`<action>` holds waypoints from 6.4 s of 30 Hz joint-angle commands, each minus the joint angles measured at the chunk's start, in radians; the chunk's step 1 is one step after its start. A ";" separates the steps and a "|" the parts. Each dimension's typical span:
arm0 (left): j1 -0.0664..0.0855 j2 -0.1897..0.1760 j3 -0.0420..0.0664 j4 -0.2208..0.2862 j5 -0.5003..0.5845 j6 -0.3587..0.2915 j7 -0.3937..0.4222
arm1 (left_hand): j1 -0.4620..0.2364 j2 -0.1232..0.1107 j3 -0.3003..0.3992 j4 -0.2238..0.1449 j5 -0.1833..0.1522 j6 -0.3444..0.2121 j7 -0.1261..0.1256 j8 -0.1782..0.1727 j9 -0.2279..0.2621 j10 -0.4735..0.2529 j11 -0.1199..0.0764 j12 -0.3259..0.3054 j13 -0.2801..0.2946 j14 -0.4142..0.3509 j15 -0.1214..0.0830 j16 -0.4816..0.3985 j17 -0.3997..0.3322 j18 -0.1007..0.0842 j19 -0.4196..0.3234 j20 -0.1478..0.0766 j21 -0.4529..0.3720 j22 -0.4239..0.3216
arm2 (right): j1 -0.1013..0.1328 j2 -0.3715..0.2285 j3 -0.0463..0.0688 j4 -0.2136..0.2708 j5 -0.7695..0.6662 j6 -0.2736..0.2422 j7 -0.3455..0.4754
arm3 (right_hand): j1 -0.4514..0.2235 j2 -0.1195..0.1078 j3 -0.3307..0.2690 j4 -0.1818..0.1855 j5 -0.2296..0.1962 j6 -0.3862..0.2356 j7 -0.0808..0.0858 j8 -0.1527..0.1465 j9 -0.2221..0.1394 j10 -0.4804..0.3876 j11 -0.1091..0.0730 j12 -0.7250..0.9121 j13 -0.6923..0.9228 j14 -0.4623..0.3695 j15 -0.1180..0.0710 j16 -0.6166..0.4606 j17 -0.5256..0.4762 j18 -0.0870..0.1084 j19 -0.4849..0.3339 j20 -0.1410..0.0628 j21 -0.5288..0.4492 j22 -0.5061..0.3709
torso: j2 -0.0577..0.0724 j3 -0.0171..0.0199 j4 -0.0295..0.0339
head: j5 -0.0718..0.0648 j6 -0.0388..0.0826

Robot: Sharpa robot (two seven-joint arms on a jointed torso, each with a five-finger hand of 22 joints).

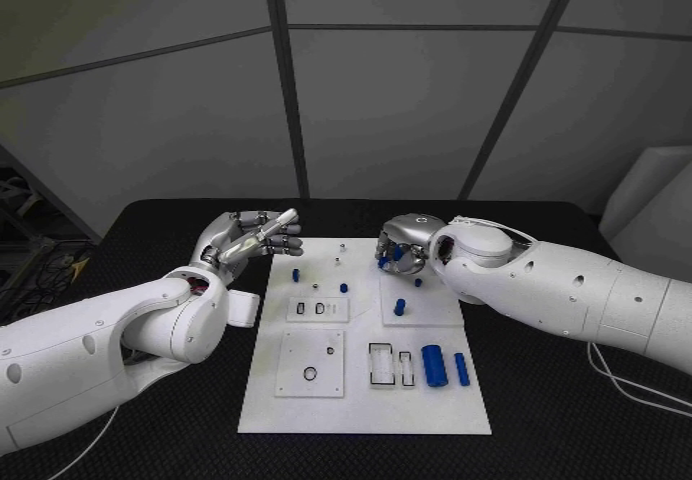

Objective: Assemble the parts on the task board

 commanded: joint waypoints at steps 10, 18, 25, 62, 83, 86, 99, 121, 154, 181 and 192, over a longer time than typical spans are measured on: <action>0.001 -0.003 0.001 -0.002 -0.008 0.019 -0.003 | -0.006 0.007 -0.007 -0.001 -0.001 0.004 0.002 -0.006 -0.002 0.005 0.005 -0.007 -0.002 0.000 0.003 -0.006 0.002 -0.013 0.004 0.001 0.006 0.001 | 0.003 0.024 0.001 -0.003 0.009 -0.236 -0.027 | 0.003 -0.010 0.020 -0.008 0.037 0.013 -0.002 0.001 0.004 0.015 0.000 -0.002 -0.001 0.042 -0.007 0.015 0.006 -0.019 0.002 -0.003 0.013 0.011 | 0.001 -0.0008 0.0024 | -0.004 0.010; 0.002 0.002 0.001 -0.005 -0.008 0.020 -0.005 | -0.004 0.008 -0.008 -0.003 -0.001 0.003 0.002 -0.008 -0.003 0.003 0.006 -0.011 -0.003 -0.002 0.003 -0.010 0.004 -0.013 0.003 0.002 0.005 0.001 | 0.004 0.093 0.001 -0.069 0.010 -0.219 -0.023 | -0.008 -0.015 0.022 -0.004 0.033 0.008 -0.001 -0.004 0.004 0.009 0.002 -0.008 -0.003 0.041 -0.005 0.019 0.008 -0.019 0.000 -0.002 0.017 0.014 | 0.003 -0.0003 0.0066 | -0.006 0.014; 0.002 0.005 0.001 -0.009 -0.008 0.016 -0.005 | -0.002 0.009 -0.009 -0.005 -0.001 0.002 0.002 -0.012 -0.004 0.002 0.007 -0.016 -0.004 -0.004 0.005 -0.015 0.006 -0.014 0.001 0.003 0.004 0.000 | 0.004 0.148 0.001 -0.126 0.010 -0.193 -0.012 | -0.011 -0.016 0.023 -0.003 0.030 0.007 -0.001 -0.005 0.004 0.007 0.003 -0.009 -0.004 0.041 -0.004 0.020 0.009 -0.019 -0.002 -0.001 0.017 0.014 | 0.008 -0.0018 0.0139 | -0.014 0.015; 0.003 0.011 0.001 -0.013 -0.008 0.021 -0.008 | 0.000 0.011 -0.010 -0.008 -0.001 0.002 0.003 -0.015 -0.005 0.001 0.008 -0.020 -0.005 -0.008 0.006 -0.021 0.008 -0.014 -0.003 0.004 0.002 -0.001 | 0.003 0.246 0.000 -0.243 0.001 -0.095 -0.025 | -0.024 -0.018 0.025 0.003 0.007 0.003 0.002 -0.011 0.004 0.001 0.005 -0.012 -0.005 0.041 -0.002 0.032 0.019 -0.019 -0.004 0.001 0.024 0.021 | 0.011 -0.0030 0.0156 | -0.004 0.005; 0.004 0.013 0.001 -0.017 -0.008 0.028 -0.012 | 0.000 0.011 -0.011 -0.009 -0.001 0.002 0.003 -0.016 -0.006 0.001 0.008 -0.021 -0.005 -0.008 0.006 -0.022 0.009 -0.014 -0.003 0.004 0.002 -0.001 | 0.003 0.254 0.000 -0.256 0.000 -0.138 -0.037 | -0.054 -0.058 -0.023 0.026 -0.098 -0.141 0.027 -0.024 -0.020 -0.175 0.043 -0.013 -0.010 0.017 0.030 -0.009 -0.056 0.005 -0.090 0.031 -0.048 -0.106 | 0.010 -0.0028 0.0138 | -0.001 0.005; 0.004 0.011 0.001 -0.017 -0.008 0.028 -0.012 | 0.000 0.011 -0.011 -0.009 -0.001 0.002 0.003 -0.016 -0.006 0.001 0.008 -0.021 -0.005 -0.008 0.006 -0.022 0.009 -0.014 -0.003 0.004 0.002 -0.001 | 0.003 0.236 0.000 -0.232 0.001 -0.165 -0.036 | -0.053 -0.057 -0.025 0.026 -0.097 -0.142 0.028 -0.023 -0.020 -0.175 0.043 -0.012 -0.009 0.017 0.030 -0.010 -0.057 0.005 -0.090 0.031 -0.048 -0.106 | 0.010 -0.0023 0.0132 | 0.000 0.005; 0.003 0.002 0.001 -0.022 -0.008 0.042 -0.012 | 0.000 0.012 -0.011 -0.009 -0.001 0.002 0.003 -0.017 -0.006 0.001 0.008 -0.022 -0.005 -0.008 0.006 -0.023 0.010 -0.014 -0.004 0.004 0.002 -0.001 | 0.005 -0.035 0.007 0.019 0.182 -0.190 -0.073 | -0.094 -0.076 -0.066 0.064 -0.026 -0.098 0.025 -0.012 -0.009 0.044 0.007 0.103 0.038 0.040 0.001 0.055 0.025 -0.020 -0.003 0.018 0.031 0.032 | 0.004 -0.0001 -0.0012 | 0.001 0.012; 0.001 0.021 0.001 -0.040 -0.008 0.052 -0.015 | -0.001 0.013 -0.011 -0.009 -0.001 0.003 0.003 -0.018 -0.006 0.002 0.008 -0.023 -0.005 -0.008 0.007 -0.024 0.010 -0.014 -0.004 0.005 0.002 -0.001 | 0.006 -0.103 0.025 -0.009 0.340 -0.047 -0.124 | -0.032 -0.025 -0.388 0.191 0.042 -0.193 0.020 0.016 -0.002 0.049 -0.005 0.954 0.914 0.072 -0.009 0.243 0.285 -0.059 0.100 0.008 0.160 0.254 | 0.005 0.0019 -0.0056 | 0.002 0.009; 0.000 0.024 0.001 -0.045 -0.008 0.053 -0.026 | -0.001 0.015 -0.012 -0.009 -0.001 0.003 0.002 -0.019 -0.006 0.003 0.008 -0.024 -0.005 -0.009 0.007 -0.026 0.012 -0.014 -0.005 0.005 0.002 -0.001 | 0.005 -0.029 0.024 -0.065 0.236 0.047 -0.179 | 0.010 0.009 -0.394 0.162 0.043 -0.179 0.018 0.042 0.005 0.170 -0.003 1.239 1.216 0.084 -0.006 0.282 0.354 -0.071 0.131 0.012 0.195 0.321 | 0.005 0.0018 -0.0075 | -0.001 -0.010; 0.000 0.021 0.001 -0.051 -0.008 0.053 -0.029 | 0.000 0.017 -0.012 -0.009 -0.001 0.003 0.003 -0.020 -0.006 0.003 0.008 -0.026 -0.006 -0.009 0.007 -0.028 0.013 -0.014 -0.006 0.005 0.001 -0.001 | 0.004 -0.030 0.024 -0.053 0.136 0.015 -0.172 | 0.077 0.033 -0.317 0.091 0.022 -0.134 0.020 0.063 0.008 0.204 -0.003 1.297 1.283 0.087 -0.005 0.293 0.375 -0.080 0.155 0.013 0.217 0.369 | 0.004 0.0024 -0.0071 | -0.002 -0.014; 0.000 0.020 0.001 -0.051 -0.008 0.053 -0.030 | 0.001 0.018 -0.012 -0.010 -0.001 0.003 0.003 -0.021 -0.007 0.002 0.009 -0.027 -0.006 -0.009 0.007 -0.029 0.014 -0.014 -0.006 0.005 0.001 -0.001 | 0.003 -0.042 0.024 -0.006 0.129 -0.083 -0.177 | 0.062 0.043 -0.282 0.088 0.062 -0.085 0.004 0.071 0.010 0.227 -0.016 1.325 1.314 0.088 -0.016 0.296 0.380 -0.084 0.168 0.004 0.228 0.391 | 0.003 0.0018 -0.0066 | 0.002 -0.012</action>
